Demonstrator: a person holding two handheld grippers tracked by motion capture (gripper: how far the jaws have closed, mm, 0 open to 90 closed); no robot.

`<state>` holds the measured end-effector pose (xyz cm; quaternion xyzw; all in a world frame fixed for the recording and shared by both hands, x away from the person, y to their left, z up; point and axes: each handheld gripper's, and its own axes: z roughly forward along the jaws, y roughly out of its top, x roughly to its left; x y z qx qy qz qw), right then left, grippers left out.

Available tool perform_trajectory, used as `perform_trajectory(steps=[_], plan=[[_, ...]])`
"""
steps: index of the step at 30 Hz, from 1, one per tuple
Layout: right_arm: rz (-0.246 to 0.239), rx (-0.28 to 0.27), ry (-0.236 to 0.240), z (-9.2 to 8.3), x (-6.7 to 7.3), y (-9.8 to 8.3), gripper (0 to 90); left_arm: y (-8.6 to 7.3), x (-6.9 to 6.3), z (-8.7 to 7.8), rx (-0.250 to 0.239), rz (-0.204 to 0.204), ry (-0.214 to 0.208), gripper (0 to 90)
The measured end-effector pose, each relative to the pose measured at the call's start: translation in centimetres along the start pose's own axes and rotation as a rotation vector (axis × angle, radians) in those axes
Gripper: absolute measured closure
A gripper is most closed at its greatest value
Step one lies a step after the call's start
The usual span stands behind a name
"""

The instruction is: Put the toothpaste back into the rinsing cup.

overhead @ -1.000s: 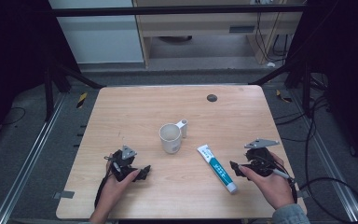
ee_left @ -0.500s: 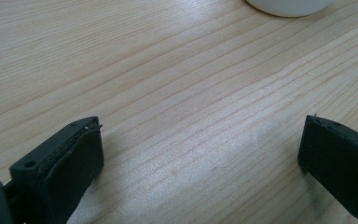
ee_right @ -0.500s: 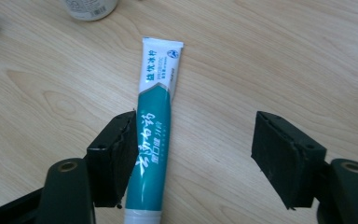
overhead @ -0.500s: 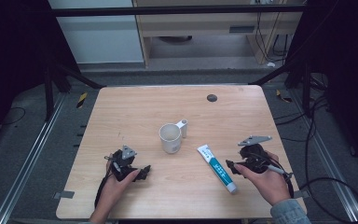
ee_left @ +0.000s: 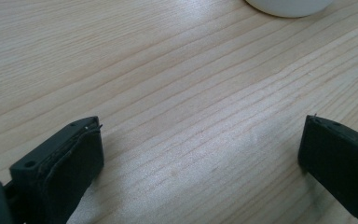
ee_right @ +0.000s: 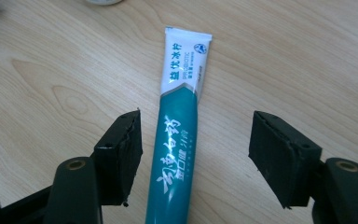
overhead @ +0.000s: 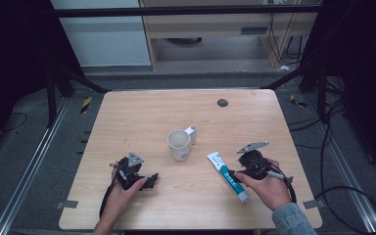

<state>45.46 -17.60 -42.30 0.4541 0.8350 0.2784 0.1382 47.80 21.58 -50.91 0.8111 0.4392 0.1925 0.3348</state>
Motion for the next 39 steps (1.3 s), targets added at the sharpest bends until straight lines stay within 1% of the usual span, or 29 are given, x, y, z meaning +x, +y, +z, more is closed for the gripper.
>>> perform_trajectory(steps=[5, 6, 7, 8, 12, 16, 17, 19, 20, 21, 22, 25, 30, 39], plan=[[-0.008, 0.02, 0.002, 0.9, 0.5, 0.2, 33.6, 0.0, 0.0, 0.0, 0.0, 0.001, 0.0, 0.0], [-0.015, 0.029, 0.004, 1.2, 0.6, 0.2, 34.8, 0.0, 0.0, 0.0, 0.0, 0.001, 0.0, 0.0], [-0.015, 0.029, 0.004, 1.2, 0.6, 0.2, 34.8, 0.0, 0.0, 0.0, 0.0, 0.0, 0.0, 0.0], [-0.009, 0.039, 0.006, 1.6, 0.6, 0.3, 37.4, 0.0, 0.0, 0.0, 0.0, 0.0, 0.0, 0.0], [-0.009, 0.056, 0.014, 2.3, 0.8, 0.5, 42.9, 0.0, 0.0, 0.0, 0.0, 0.001, 0.0, 0.0], [-0.01, 0.091, 0.018, 3.5, 0.7, 0.6, 44.6, 0.0, 0.0, 0.0, 0.0, 0.001, 0.0, 0.0], [-0.01, 0.091, 0.018, 3.5, 0.7, 0.6, 44.6, 0.0, 0.0, 0.0, 0.0, 0.001, 0.0, 0.0], [-0.002, 0.105, 0.015, 4.1, 0.7, 0.7, 47.2, 0.0, 0.0, 0.0, 0.0, 0.001, 0.0, 0.0], [-0.006, 0.116, 0.015, 4.5, 0.7, 0.8, 47.2, 0.0, 0.0, 0.0, 0.0, 0.001, 0.0, 0.0], [-0.006, 0.116, 0.015, 4.5, 0.7, 0.8, 47.2, 0.0, 0.0, 0.0, 0.0, 0.001, 0.0, 0.0], [-0.001, 0.126, 0.019, 5.0, 0.7, 0.9, 47.0, 0.0, 0.0, 0.0, 0.0, 0.001, 0.0, 0.0], [0.004, 0.131, 0.022, 5.3, 0.8, 1.0, 47.1, 0.0, 0.0, 0.0, -0.001, 0.001, 0.0, 0.0], [0.006, 0.155, 0.03, 6.2, 0.9, 1.3, 45.6, 0.0, 0.0, 0.0, 0.0, 0.001, 0.0, 0.0], [0.017, 0.184, 0.015, 7.2, 0.8, 1.6, 46.4, 0.0, 0.0, 0.0, 0.0, 0.001, 0.0, 0.0]])
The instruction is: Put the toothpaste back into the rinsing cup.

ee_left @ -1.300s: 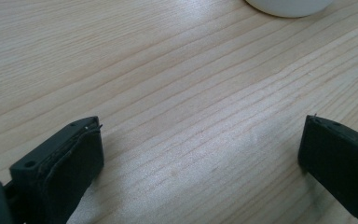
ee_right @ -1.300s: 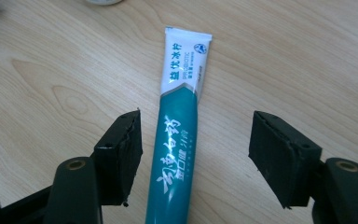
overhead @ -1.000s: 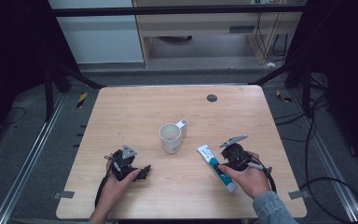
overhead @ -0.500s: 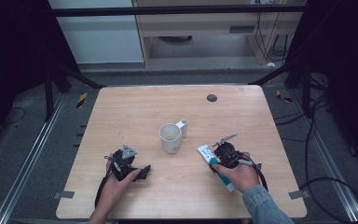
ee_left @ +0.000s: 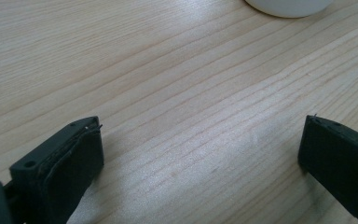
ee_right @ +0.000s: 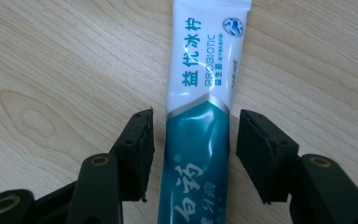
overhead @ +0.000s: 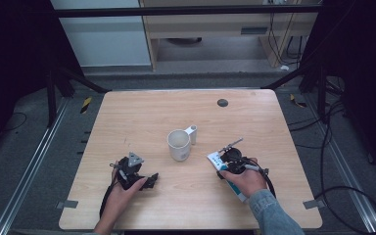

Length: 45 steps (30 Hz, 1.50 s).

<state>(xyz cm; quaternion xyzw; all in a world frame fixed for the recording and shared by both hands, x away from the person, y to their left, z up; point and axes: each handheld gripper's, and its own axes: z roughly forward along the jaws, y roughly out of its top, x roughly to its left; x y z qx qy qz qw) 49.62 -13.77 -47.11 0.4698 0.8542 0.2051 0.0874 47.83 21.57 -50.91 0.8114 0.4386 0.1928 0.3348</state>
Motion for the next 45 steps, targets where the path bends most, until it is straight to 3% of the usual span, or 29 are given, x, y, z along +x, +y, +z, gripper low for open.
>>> perform_trajectory(steps=[18, 24, 29, 36, 45], plan=[[0.01, 0.007, -0.008, 0.59, -0.29, 0.42, 50.3, 0.0, 0.0, 0.0, 0.0, 0.0, 0.0, 0.0], [0.004, 0.006, -0.011, 0.57, -0.14, 0.48, 55.2, 0.01, 0.0, 0.01, 0.0, 0.0, 0.0, 0.0], [-0.001, 0.02, -0.046, 0.59, 0.17, 0.59, 58.5, 0.01, 0.0, 0.01, 0.0, 0.0, 0.0, 0.0], [0.004, 0.029, -0.05, 0.44, 0.14, 0.7, 62.7, 0.01, 0.0, 0.01, 0.0, 0.0, 0.0, 0.0], [-0.005, 0.024, -0.051, -0.23, 0.18, 0.88, 74.5, 0.02, 0.01, 0.03, 0.0, 0.0, -0.002, 0.0]])
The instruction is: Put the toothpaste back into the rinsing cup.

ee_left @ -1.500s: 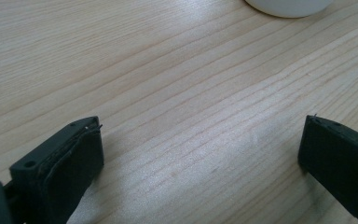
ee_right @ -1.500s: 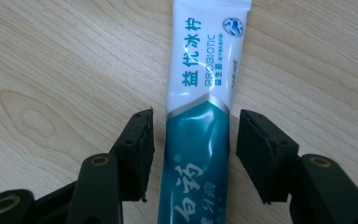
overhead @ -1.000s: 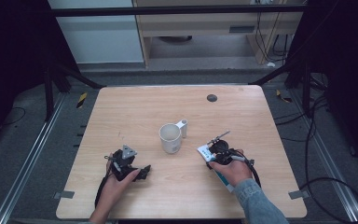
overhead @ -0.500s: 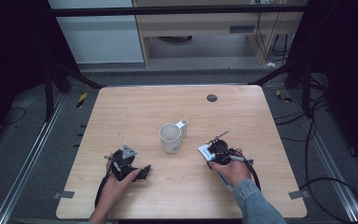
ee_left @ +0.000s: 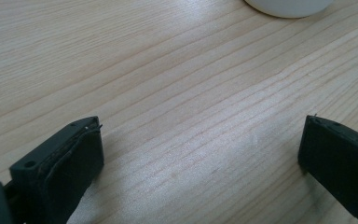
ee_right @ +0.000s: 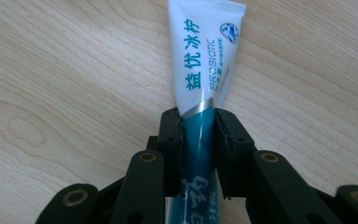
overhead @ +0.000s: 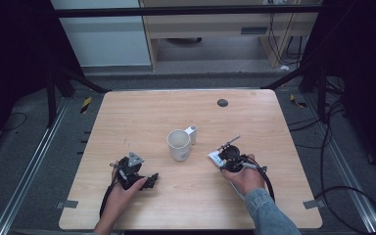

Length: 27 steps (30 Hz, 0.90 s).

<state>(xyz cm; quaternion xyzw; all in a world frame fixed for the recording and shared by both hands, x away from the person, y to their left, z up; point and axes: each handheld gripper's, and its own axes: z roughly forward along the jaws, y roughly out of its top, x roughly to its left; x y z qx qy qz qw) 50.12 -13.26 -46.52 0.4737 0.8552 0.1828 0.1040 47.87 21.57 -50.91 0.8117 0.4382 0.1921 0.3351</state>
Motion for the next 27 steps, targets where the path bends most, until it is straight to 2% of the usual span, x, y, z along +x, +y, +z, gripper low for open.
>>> perform_trajectory(steps=[10, 13, 27], plan=[[0.011, -0.02, 0.034, -0.6, -0.6, -0.2, 78.0, 0.0, 0.0, 0.0, 0.0, 0.0, 0.0, 0.0], [0.021, -0.031, 0.056, -1.1, -0.8, -0.1, 78.2, 0.0, 0.0, 0.0, 0.0, 0.0, 0.0, 0.0], [0.044, -0.1, 0.08, -3.9, -2.0, 1.0, 78.3, 0.0, 0.0, 0.0, 0.0, -0.001, 0.001, 0.0]])
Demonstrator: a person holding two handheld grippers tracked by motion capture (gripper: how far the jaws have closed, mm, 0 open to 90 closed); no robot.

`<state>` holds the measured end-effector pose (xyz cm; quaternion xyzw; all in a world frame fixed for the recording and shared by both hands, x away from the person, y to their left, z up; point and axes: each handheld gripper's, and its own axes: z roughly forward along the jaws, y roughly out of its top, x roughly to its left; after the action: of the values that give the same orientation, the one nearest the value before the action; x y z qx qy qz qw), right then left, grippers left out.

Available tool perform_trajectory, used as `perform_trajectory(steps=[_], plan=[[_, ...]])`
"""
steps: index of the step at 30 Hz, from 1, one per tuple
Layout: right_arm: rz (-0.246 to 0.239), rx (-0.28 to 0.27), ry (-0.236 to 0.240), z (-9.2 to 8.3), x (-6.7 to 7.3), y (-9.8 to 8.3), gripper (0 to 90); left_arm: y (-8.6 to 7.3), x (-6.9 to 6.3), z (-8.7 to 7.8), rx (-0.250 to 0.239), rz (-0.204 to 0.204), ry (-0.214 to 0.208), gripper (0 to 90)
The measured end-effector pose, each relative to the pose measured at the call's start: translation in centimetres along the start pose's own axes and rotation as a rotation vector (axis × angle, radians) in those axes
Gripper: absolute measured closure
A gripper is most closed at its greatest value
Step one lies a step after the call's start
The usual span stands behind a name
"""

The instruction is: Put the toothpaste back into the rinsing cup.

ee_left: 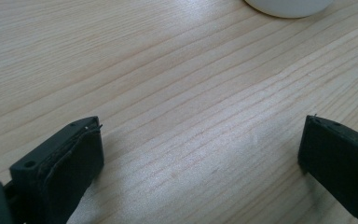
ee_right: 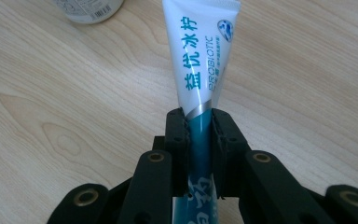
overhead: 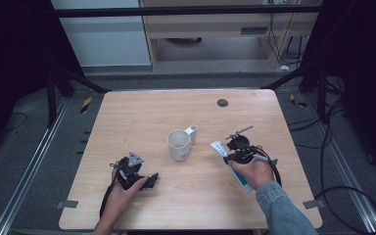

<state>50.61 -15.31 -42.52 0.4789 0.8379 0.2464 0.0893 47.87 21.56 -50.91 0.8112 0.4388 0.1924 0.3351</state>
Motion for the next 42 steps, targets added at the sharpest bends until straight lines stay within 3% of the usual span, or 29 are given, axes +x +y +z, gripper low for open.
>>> perform_trajectory(steps=[24, 42], plan=[[0.026, -0.096, 0.005, -2.0, -1.0, 1.5, 78.3, -0.1, 0.0, -0.1, 0.003, 0.003, 0.0, 0.0], [0.033, -0.192, 0.014, -2.8, -0.7, 2.0, 78.3, -0.1, 0.0, -0.1, 0.001, -0.002, 0.002, 0.0]])
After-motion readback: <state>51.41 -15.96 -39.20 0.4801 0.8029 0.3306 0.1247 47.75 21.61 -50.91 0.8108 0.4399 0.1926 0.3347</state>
